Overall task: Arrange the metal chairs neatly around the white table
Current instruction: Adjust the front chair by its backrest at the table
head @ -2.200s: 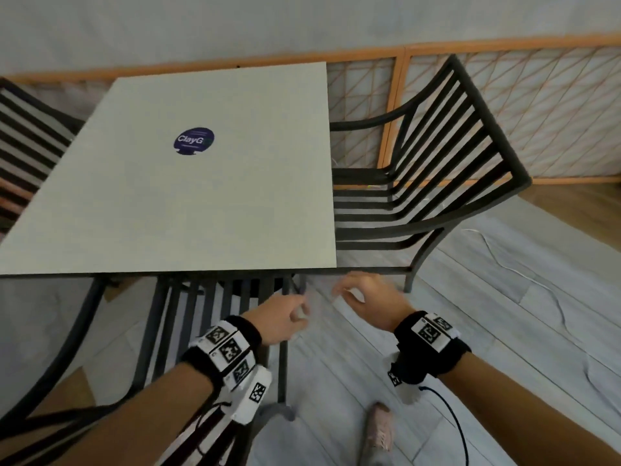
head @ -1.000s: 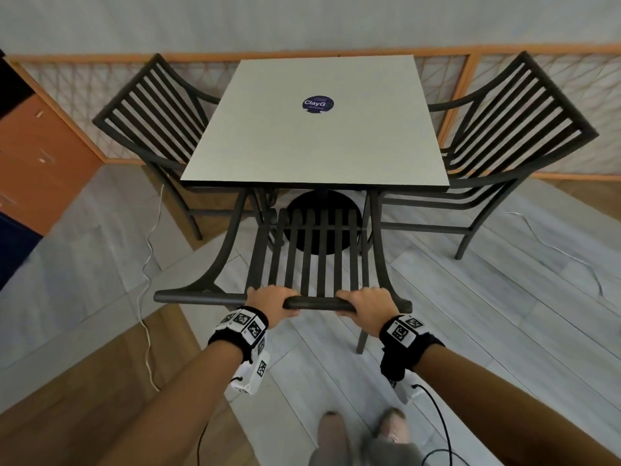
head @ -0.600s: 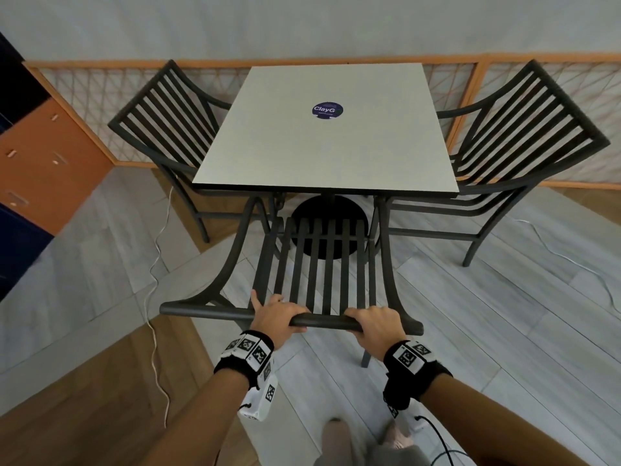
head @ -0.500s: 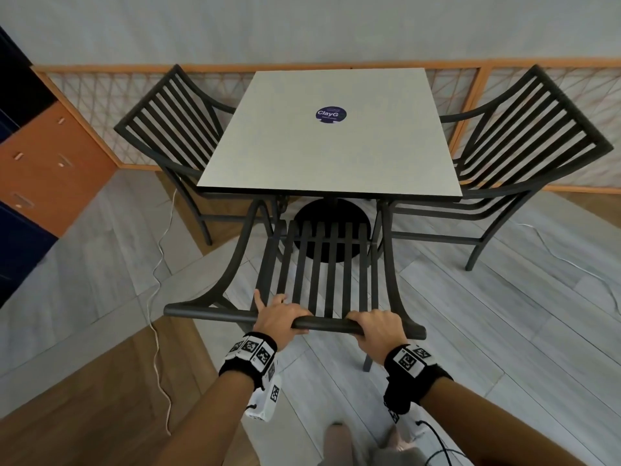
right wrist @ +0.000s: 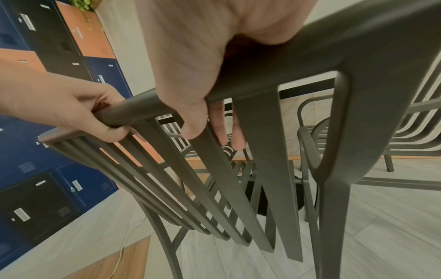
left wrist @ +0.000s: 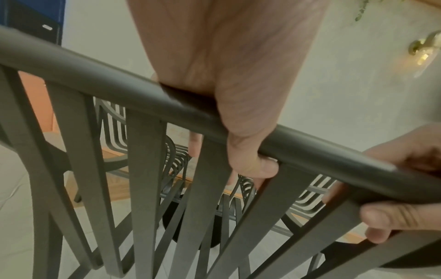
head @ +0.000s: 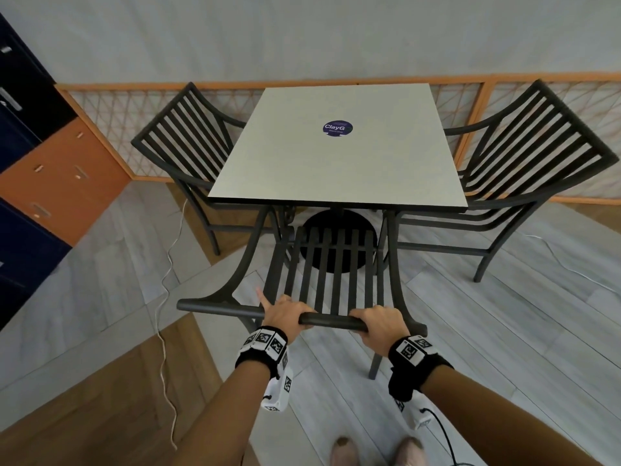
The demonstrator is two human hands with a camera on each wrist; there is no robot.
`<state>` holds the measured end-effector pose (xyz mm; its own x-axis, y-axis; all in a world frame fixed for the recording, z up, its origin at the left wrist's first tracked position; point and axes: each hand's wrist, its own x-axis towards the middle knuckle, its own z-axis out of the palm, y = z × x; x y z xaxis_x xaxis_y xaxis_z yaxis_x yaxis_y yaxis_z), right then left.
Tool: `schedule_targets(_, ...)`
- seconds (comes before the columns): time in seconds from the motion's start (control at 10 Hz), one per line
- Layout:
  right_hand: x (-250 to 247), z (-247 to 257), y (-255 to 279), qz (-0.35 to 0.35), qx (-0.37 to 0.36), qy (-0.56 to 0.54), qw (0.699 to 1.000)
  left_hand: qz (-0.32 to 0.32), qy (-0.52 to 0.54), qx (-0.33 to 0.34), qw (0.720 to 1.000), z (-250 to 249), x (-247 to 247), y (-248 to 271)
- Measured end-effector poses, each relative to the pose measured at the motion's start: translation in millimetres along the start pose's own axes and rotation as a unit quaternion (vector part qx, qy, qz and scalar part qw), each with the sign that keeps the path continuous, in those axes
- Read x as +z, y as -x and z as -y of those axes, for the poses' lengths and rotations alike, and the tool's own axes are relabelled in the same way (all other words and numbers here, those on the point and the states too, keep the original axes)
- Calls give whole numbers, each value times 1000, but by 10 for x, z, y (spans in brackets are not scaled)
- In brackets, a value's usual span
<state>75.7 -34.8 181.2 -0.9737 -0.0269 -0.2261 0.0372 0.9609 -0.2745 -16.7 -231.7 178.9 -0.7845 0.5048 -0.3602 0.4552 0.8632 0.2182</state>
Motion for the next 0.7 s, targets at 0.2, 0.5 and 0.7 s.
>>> schedule_targets(0.2,-70,-79,7,20,-42,-16,999,14,0,1,1000,-8,26,-45)
schedule_targets(0.5,-440,-135,77,108,-20,-115,987,-22,92,21,995,15,-3,117)
schedule_targets(0.7,-1760,-90,407,-18,-67,-188,980,-157,223,64,960,120,43,369)
